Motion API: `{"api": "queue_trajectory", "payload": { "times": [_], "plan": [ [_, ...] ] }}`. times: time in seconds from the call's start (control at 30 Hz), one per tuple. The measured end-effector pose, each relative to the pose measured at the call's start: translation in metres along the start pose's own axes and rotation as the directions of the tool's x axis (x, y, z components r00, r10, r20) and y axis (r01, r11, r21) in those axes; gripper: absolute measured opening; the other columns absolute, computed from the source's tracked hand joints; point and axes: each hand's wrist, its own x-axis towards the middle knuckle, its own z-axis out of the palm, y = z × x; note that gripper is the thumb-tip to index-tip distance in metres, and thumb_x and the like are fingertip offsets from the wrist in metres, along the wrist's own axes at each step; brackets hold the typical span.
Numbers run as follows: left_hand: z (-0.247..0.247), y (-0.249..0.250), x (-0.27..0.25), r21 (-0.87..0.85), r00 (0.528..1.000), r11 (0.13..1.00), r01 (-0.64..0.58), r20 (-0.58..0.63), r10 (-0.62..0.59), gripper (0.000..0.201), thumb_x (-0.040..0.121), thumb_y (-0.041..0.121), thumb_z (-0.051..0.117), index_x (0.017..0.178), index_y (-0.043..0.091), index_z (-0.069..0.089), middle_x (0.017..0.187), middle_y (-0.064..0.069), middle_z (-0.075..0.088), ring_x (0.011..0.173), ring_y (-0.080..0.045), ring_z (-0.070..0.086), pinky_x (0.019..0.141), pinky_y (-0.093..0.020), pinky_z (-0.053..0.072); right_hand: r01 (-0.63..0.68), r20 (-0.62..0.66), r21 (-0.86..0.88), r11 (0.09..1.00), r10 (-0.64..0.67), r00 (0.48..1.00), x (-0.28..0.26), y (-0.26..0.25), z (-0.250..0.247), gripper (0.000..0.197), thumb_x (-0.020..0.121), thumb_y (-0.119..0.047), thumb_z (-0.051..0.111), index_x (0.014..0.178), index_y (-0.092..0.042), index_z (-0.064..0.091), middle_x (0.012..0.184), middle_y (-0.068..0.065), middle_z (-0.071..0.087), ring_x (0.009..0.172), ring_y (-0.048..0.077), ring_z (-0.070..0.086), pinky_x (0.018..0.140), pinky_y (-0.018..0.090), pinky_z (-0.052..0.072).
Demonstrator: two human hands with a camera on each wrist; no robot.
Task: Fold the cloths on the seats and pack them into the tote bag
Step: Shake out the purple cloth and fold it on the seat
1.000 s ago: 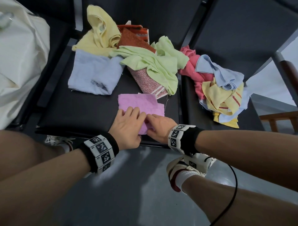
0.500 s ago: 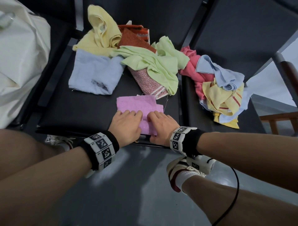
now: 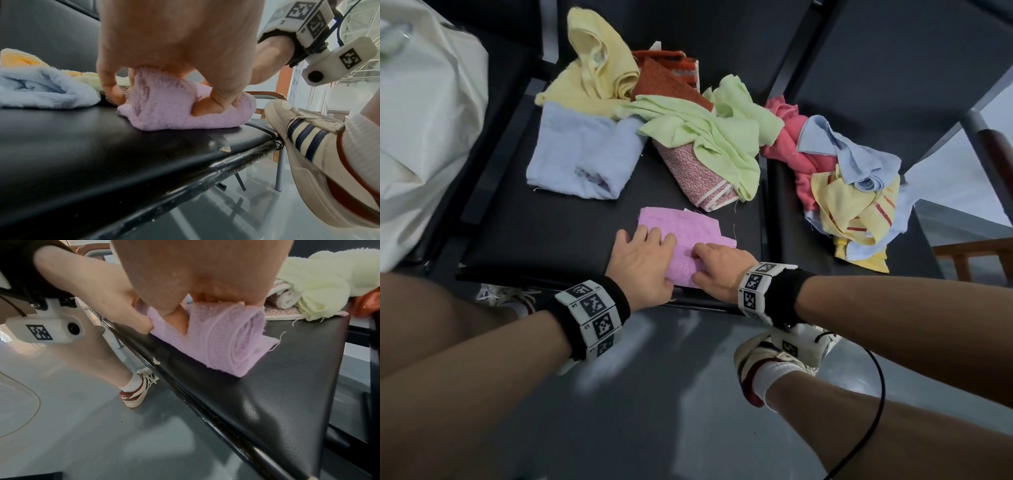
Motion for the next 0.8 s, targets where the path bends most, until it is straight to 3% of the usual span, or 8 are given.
{"api": "queue_trajectory", "payload": {
  "times": [0.17,0.33,0.43,0.53,0.67,0.8],
  "plan": [
    [-0.0043,0.0002,0.0039,0.009,0.998,0.999,0.047,0.043,-0.047,0.029,0.083,0.037,0.049,0.105,0.018,0.047,0.101,-0.002,0.064,0.101,-0.026,0.055,0.082,-0.041,0.030,0.041,-0.095,-0.019,0.999,-0.042,0.995,-0.0028,0.0051,0.0034,0.049,0.080,-0.039,0.062,0.120,-0.015,0.050,0.115,0.004,0.053,0.108,0.026,0.052,0.090,0.039,0.045],
    [-0.0060,-0.0020,0.0056,0.007,0.997,0.998,0.067,0.041,-0.067,0.033,0.080,0.040,0.029,0.097,0.018,0.046,0.098,-0.003,0.068,0.104,-0.025,0.053,0.083,-0.041,0.030,0.050,-0.091,-0.034,0.998,-0.053,0.994,-0.0062,0.0074,0.0025,0.056,0.070,-0.038,0.068,0.114,-0.017,0.040,0.112,0.001,0.051,0.103,0.024,0.051,0.087,0.036,0.042],
    [-0.0078,-0.0014,0.0084,-0.055,0.991,0.992,0.115,0.074,-0.111,0.030,0.087,0.038,0.041,0.106,0.017,0.049,0.104,-0.003,0.068,0.110,-0.025,0.051,0.088,-0.041,0.033,0.060,-0.082,-0.018,0.998,-0.061,0.995,-0.0031,0.0074,0.0026,0.051,0.075,-0.033,0.067,0.116,-0.014,0.045,0.111,0.004,0.050,0.104,0.027,0.052,0.085,0.040,0.047],
    [-0.0098,-0.0014,0.0092,-0.173,0.984,0.969,0.175,0.051,-0.169,0.039,0.081,0.039,0.054,0.113,0.017,0.047,0.112,-0.003,0.062,0.112,-0.027,0.049,0.090,-0.042,0.036,0.036,-0.052,-0.009,0.999,-0.037,0.998,-0.0001,0.0070,0.0007,0.042,0.086,-0.031,0.058,0.122,-0.013,0.048,0.116,0.006,0.053,0.107,0.028,0.054,0.080,0.038,0.048],
    [-0.0073,-0.0040,0.0049,-0.143,0.994,0.984,0.105,-0.003,-0.106,0.052,0.065,0.041,0.056,0.110,0.016,0.048,0.110,-0.005,0.051,0.106,-0.030,0.047,0.082,-0.042,0.038,-0.020,-0.001,-0.004,1.000,0.020,1.000,0.0031,0.0065,-0.0029,0.039,0.092,-0.031,0.049,0.127,-0.015,0.049,0.120,0.006,0.057,0.108,0.029,0.057,0.083,0.039,0.049],
    [-0.0070,-0.0039,0.0044,-0.150,0.999,0.987,0.050,0.024,-0.047,0.036,0.076,0.039,0.056,0.105,0.021,0.047,0.102,0.001,0.061,0.107,-0.024,0.052,0.086,-0.040,0.034,-0.021,0.023,-0.004,1.000,0.021,1.000,0.0026,0.0090,-0.0016,0.038,0.095,-0.028,0.043,0.129,-0.013,0.051,0.121,0.008,0.057,0.110,0.029,0.056,0.086,0.040,0.049]
  ]
}}
